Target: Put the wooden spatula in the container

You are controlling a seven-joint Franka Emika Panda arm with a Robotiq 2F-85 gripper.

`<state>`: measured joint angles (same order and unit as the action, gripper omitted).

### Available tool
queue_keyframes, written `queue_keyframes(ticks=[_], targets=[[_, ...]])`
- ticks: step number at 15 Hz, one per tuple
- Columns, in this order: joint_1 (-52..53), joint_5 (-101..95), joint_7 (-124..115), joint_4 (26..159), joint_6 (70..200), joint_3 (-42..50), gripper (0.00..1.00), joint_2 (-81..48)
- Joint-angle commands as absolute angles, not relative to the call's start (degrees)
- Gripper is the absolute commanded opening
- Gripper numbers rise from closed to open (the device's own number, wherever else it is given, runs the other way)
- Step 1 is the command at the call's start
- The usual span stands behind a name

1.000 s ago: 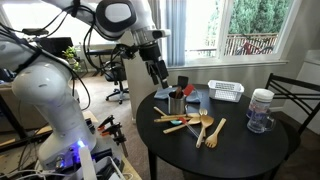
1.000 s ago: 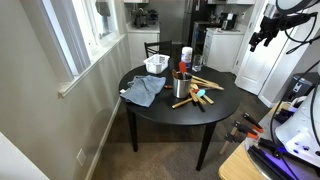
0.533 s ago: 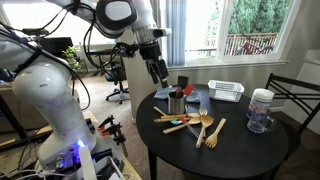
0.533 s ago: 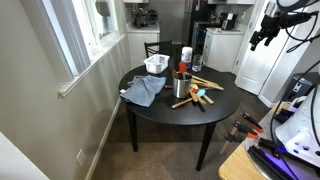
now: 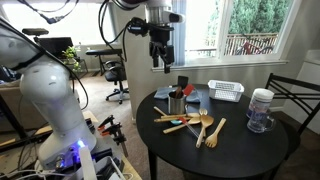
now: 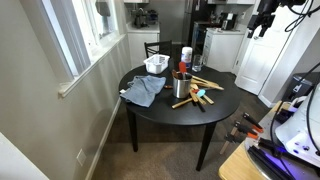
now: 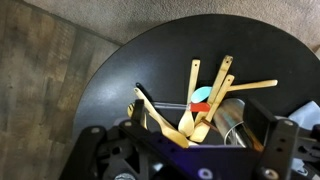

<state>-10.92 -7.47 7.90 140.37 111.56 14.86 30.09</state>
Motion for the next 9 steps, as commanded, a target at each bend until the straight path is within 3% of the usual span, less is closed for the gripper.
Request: queue_keyframes(ticks=[1, 9], targets=[[-9.1, -4.2, 9.3, 131.0, 106.7, 14.5, 1.00, 20.2], [-10.5, -2.5, 7.8, 121.3, 104.7, 14.9, 1.00, 1.8]])
